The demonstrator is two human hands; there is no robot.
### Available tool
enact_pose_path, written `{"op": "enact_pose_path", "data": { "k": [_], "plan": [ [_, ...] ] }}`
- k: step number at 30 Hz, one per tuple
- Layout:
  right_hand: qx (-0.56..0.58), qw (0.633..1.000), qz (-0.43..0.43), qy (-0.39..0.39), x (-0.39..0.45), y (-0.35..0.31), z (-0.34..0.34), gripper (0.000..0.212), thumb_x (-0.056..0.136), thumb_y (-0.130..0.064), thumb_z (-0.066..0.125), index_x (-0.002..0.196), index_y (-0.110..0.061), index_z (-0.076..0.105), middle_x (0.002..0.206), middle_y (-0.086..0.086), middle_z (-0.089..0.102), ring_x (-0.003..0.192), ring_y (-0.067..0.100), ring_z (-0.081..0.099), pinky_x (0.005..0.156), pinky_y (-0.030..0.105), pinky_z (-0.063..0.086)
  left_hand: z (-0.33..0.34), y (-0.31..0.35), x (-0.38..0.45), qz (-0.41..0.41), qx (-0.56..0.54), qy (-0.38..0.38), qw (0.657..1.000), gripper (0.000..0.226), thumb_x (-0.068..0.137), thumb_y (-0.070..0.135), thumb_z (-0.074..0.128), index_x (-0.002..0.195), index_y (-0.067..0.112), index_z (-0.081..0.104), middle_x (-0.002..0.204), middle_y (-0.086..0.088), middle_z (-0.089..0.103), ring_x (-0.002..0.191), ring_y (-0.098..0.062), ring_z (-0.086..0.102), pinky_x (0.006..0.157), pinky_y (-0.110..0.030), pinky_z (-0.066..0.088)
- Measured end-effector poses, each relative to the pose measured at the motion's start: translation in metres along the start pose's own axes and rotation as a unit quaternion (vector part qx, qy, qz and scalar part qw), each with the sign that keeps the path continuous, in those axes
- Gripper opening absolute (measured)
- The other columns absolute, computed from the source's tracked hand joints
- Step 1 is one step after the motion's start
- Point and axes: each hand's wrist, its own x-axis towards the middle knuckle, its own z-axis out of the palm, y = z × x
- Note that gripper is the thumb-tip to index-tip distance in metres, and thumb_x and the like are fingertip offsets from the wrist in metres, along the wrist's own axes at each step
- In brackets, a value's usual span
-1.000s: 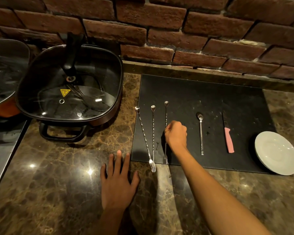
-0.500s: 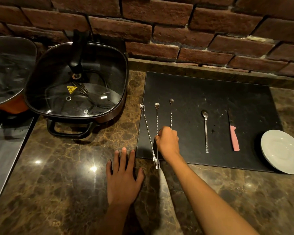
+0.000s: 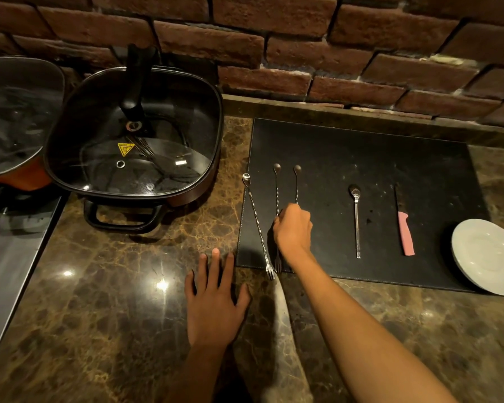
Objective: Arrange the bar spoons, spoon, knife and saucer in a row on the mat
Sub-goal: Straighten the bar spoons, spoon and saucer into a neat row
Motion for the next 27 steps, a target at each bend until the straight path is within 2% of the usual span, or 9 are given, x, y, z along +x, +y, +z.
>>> {"op": "enact_pose_path", "data": {
  "k": [5,11,13,16,18,21,23,27],
  "plan": [
    [0.006,1.0,-0.003,0.004,-0.001,-0.003,0.0,0.009,0.095,-0.01,0.057,0.092,-0.001,0.06,0.103,0.021,0.063,0.097,0.042,0.062,0.067,0.036,0.042,-0.002,0.001,0.0,-0.003,-0.003,0.004,1.0,0.069,0.1,0.059,0.03,0.16,0.025,0.026,0.169,-0.01,0.025,0.157,-0.033,0.022,0.122,-0.058,0.022],
    [0.008,1.0,-0.005,0.003,-0.003,-0.002,-0.001,0.01,0.096,-0.011,0.058,0.091,-0.002,0.06,0.103,0.019,0.063,0.096,0.039,0.062,0.067,0.035,0.04,-0.003,0.001,0.0,-0.004,0.0,0.002,1.0,0.07,0.1,0.059,0.03,0.16,0.025,0.026,0.169,-0.01,0.024,0.157,-0.033,0.022,0.123,-0.058,0.021],
    [0.012,1.0,-0.013,0.007,-0.004,-0.003,-0.002,0.012,0.096,-0.013,0.06,0.092,-0.002,0.059,0.103,0.019,0.063,0.097,0.039,0.063,0.068,0.037,0.044,-0.004,0.001,0.0,-0.005,0.0,0.002,1.0,0.07,0.099,0.059,0.03,0.16,0.025,0.026,0.169,-0.01,0.025,0.157,-0.033,0.022,0.123,-0.057,0.02],
    [-0.009,0.998,-0.055,0.019,-0.008,-0.008,-0.002,0.016,0.096,-0.017,0.06,0.102,-0.002,0.06,0.104,0.02,0.065,0.097,0.041,0.064,0.074,0.044,0.052,-0.004,0.002,0.0,-0.005,-0.002,0.005,1.0,0.07,0.099,0.058,0.033,0.16,0.024,0.028,0.169,-0.01,0.027,0.156,-0.033,0.024,0.122,-0.058,0.023],
    [-0.029,0.996,-0.087,-0.009,-0.013,-0.013,0.001,0.018,0.096,-0.018,0.057,0.104,-0.002,0.06,0.105,0.021,0.064,0.099,0.042,0.062,0.075,0.045,0.051,-0.003,0.002,0.0,-0.007,-0.002,0.006,1.0,0.07,0.098,0.057,0.033,0.16,0.024,0.028,0.169,-0.01,0.027,0.156,-0.033,0.024,0.122,-0.059,0.024],
    [-0.053,0.992,-0.092,-0.071,-0.023,-0.015,0.011,0.015,0.096,-0.017,0.055,0.097,-0.002,0.055,0.107,0.022,0.061,0.101,0.044,0.058,0.069,0.041,0.043,-0.003,0.002,0.0,-0.006,-0.004,0.006,1.0,0.07,0.098,0.057,0.033,0.16,0.024,0.027,0.169,-0.01,0.025,0.156,-0.033,0.024,0.122,-0.059,0.023],
    [-0.062,0.992,-0.078,-0.082,-0.026,-0.015,0.017,0.006,0.095,-0.008,0.051,0.09,-0.005,0.051,0.106,0.021,0.059,0.099,0.043,0.057,0.067,0.038,0.038,-0.003,0.002,0.0,-0.005,-0.003,0.005,1.0,0.07,0.099,0.057,0.032,0.16,0.024,0.027,0.17,-0.01,0.024,0.156,-0.033,0.023,0.122,-0.059,0.023],
    [-0.056,0.995,-0.038,-0.073,-0.024,-0.019,0.023,0.017,0.092,0.002,0.047,0.08,-0.009,0.044,0.102,0.017,0.058,0.085,0.033,0.052,0.065,0.038,0.04,-0.003,0.002,0.0,-0.007,-0.003,0.001,1.0,0.071,0.099,0.058,0.031,0.161,0.024,0.027,0.17,-0.009,0.022,0.157,-0.033,0.021,0.122,-0.059,0.022]
  ]
}}
